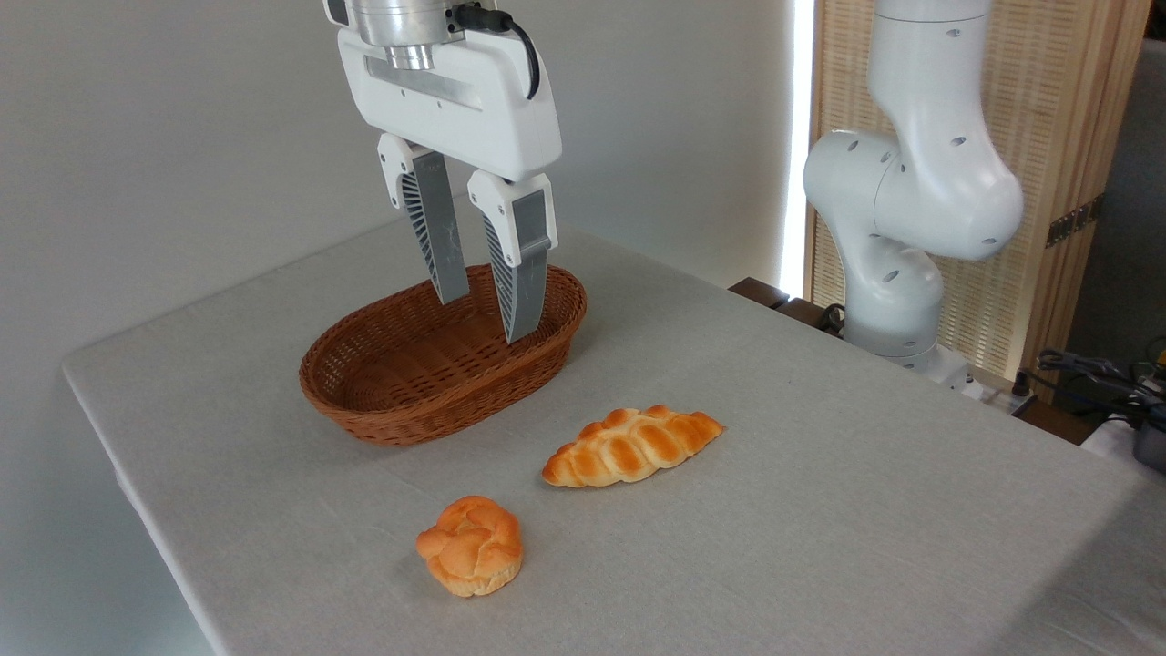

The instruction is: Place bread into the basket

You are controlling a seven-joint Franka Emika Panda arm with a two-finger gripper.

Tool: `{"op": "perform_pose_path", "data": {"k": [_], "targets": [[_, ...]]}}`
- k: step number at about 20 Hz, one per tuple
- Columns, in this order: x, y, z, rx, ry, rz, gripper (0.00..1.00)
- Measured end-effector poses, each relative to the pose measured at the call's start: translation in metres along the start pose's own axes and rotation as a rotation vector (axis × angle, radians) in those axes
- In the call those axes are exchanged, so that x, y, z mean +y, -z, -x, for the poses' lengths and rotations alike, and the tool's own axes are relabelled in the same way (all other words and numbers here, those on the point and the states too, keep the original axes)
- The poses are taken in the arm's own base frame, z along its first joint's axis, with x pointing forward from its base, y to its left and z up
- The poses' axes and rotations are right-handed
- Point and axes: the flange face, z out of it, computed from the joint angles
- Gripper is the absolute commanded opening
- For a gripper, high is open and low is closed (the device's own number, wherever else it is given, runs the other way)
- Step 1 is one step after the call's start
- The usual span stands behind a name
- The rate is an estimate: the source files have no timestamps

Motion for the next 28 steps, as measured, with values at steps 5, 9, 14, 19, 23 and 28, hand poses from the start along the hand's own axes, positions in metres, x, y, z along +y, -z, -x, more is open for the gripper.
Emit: {"op": "perform_pose_path", "data": {"k": [5, 9, 14, 19, 23, 28], "targets": [[0.000, 0.000, 0.000, 0.000, 0.000, 0.000, 1.00], [0.000, 0.000, 0.000, 0.000, 0.000, 0.000, 1.00], [0.000, -0.001, -0.001, 0.001, 0.000, 0.000, 1.00], [-0.001, -0.007, -0.010, 0.023, -0.009, -0.009, 1.00], [-0.001, -0.028, -0.021, 0.027, -0.021, -0.011, 1.00], [-0.002, -0.058, -0.027, 0.038, -0.027, -0.022, 1.00]]}}
